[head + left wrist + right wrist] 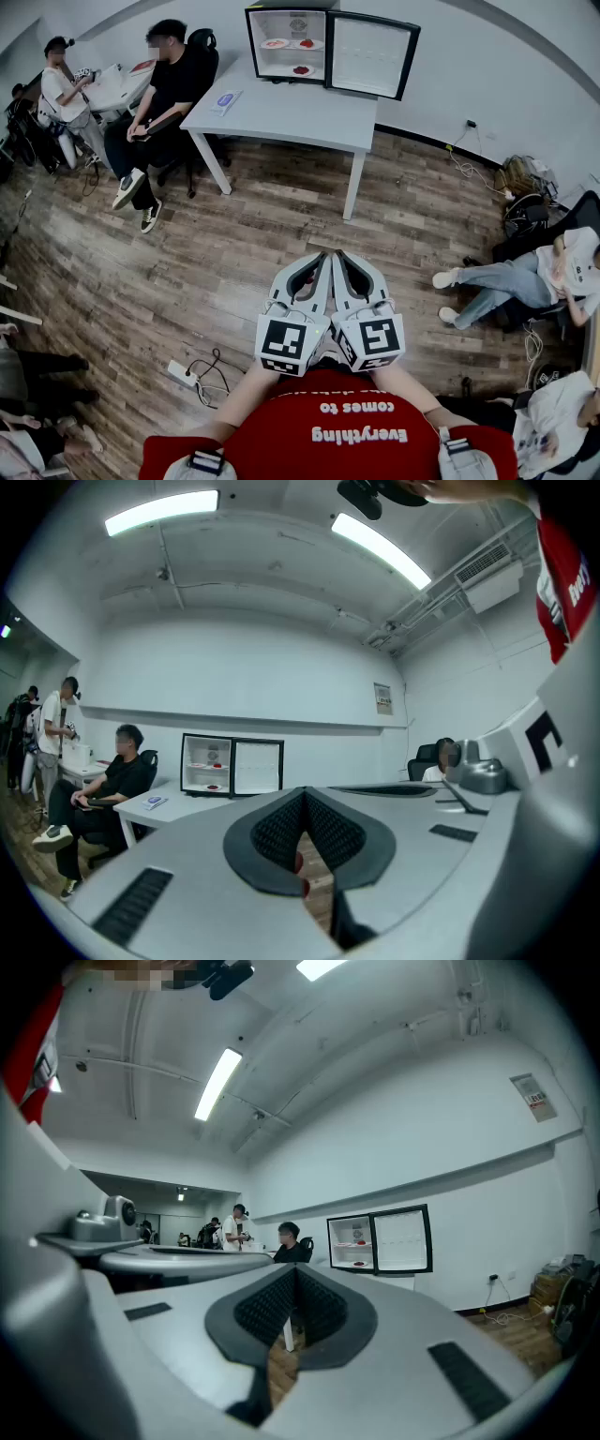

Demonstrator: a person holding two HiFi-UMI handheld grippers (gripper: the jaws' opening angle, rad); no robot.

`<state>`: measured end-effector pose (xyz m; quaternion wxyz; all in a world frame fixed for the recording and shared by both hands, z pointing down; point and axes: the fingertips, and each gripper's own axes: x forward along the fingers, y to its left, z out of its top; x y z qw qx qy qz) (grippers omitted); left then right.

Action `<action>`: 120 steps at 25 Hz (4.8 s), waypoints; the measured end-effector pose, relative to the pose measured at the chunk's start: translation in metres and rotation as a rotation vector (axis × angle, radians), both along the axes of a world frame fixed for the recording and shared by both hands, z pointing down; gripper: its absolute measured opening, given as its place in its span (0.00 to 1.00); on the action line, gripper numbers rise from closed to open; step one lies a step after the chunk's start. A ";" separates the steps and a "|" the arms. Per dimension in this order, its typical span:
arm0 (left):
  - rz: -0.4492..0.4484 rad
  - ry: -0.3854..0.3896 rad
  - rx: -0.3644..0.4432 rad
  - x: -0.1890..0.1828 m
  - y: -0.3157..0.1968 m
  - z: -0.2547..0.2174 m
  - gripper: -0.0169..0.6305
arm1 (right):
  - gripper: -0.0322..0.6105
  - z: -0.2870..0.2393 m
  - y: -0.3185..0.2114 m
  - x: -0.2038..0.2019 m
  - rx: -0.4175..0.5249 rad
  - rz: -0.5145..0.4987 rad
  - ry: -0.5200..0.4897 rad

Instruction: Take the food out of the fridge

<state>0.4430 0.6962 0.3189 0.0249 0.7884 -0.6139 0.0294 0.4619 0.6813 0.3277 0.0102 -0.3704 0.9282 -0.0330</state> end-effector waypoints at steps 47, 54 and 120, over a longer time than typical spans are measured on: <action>0.010 0.000 0.013 -0.296 -0.424 0.011 0.02 | 0.07 0.018 -0.423 -0.296 -0.014 0.014 0.010; -0.016 -0.037 0.032 -0.349 -0.516 0.000 0.02 | 0.07 0.011 -0.518 -0.351 -0.005 -0.008 -0.014; 0.042 0.015 -0.116 -0.580 -0.832 0.066 0.02 | 0.09 0.149 -1.039 -0.576 -1.060 0.089 -0.825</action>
